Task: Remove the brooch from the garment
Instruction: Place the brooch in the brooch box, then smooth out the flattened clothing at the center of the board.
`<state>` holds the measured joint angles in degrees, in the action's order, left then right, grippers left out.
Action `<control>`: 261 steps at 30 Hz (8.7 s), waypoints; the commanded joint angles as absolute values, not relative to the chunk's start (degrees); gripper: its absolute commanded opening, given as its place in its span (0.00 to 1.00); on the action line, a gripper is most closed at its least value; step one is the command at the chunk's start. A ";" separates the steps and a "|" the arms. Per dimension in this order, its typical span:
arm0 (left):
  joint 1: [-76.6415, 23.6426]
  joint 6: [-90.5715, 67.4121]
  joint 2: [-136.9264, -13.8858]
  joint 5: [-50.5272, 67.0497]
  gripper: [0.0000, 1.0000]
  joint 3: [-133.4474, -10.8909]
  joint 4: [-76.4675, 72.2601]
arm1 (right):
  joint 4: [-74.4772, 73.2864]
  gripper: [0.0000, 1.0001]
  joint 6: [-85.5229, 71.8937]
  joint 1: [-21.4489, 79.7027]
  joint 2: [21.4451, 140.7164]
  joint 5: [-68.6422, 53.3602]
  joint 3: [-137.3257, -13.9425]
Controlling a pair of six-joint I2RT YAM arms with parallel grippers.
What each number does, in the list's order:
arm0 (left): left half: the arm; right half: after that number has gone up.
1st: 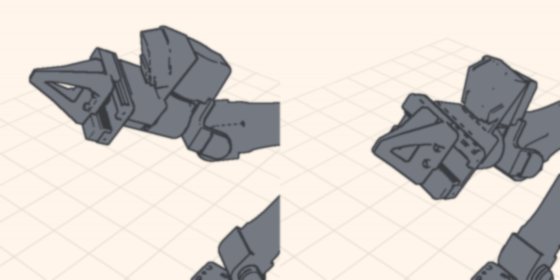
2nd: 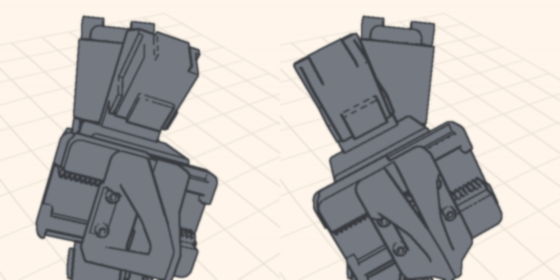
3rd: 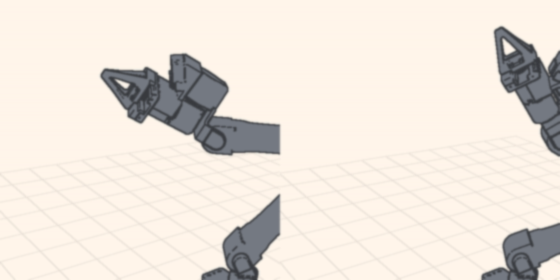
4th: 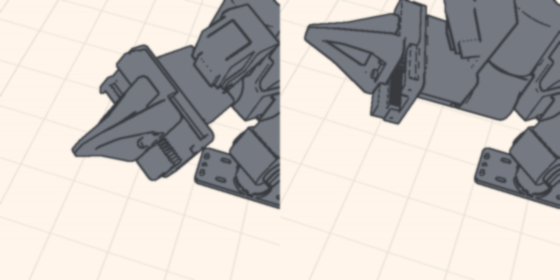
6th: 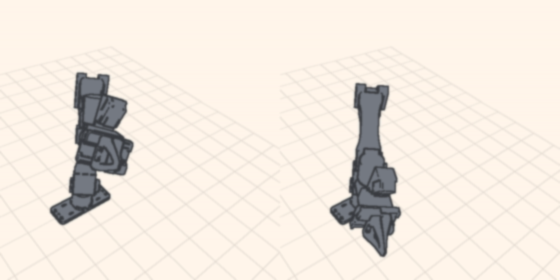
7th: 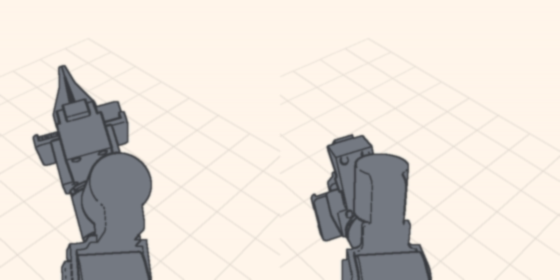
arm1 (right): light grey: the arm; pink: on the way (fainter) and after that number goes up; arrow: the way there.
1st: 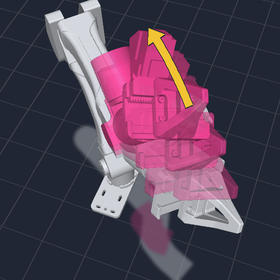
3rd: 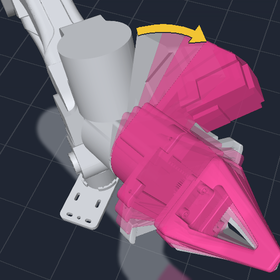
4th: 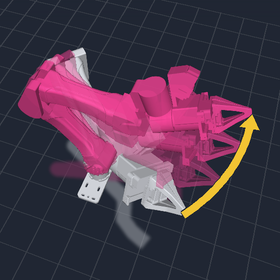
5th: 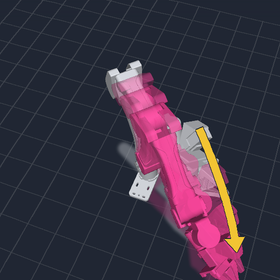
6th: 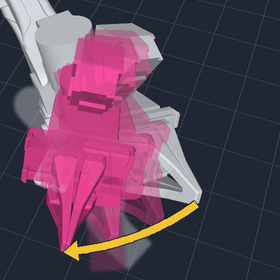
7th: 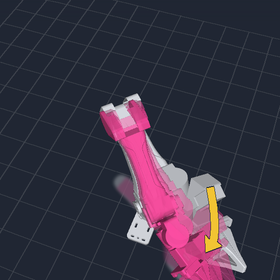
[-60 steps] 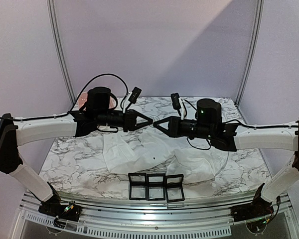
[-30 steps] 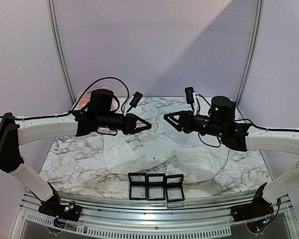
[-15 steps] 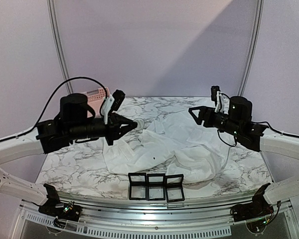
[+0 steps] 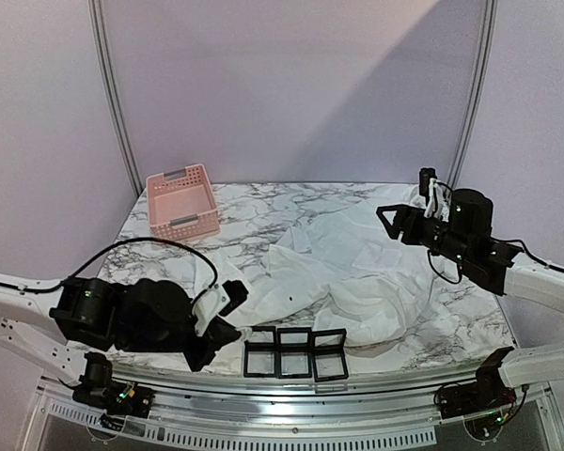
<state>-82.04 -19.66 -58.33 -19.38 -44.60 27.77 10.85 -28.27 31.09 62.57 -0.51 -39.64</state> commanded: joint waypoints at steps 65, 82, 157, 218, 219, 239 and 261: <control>-81.50 -16.79 -86.17 -30.06 0.06 -49.13 27.87 | 9.00 0.74 -31.50 29.74 61.08 2.99 -37.53; -80.35 -15.85 -87.53 -29.71 0.08 -49.22 26.56 | 8.97 0.74 -31.65 29.52 61.08 2.72 -37.36; -47.66 -18.65 -77.11 9.99 0.95 -61.07 21.25 | -10.46 0.82 -21.85 29.05 63.83 -5.91 -44.91; -37.00 -23.66 -109.73 19.64 0.99 -71.70 14.57 | -9.29 0.69 -15.33 46.51 91.73 -2.92 -62.92; -37.00 -23.64 -109.88 19.64 0.98 -71.79 14.62 | -10.49 0.70 -15.39 45.65 91.53 -1.84 -62.88; -36.75 -21.19 -112.92 24.05 0.14 -72.40 21.07 | -13.25 0.47 -19.79 40.12 97.43 -6.56 -57.59; -30.84 -21.72 -111.43 24.21 0.00 -75.87 15.47 | -11.88 0.51 -23.80 40.00 93.30 -2.27 -55.48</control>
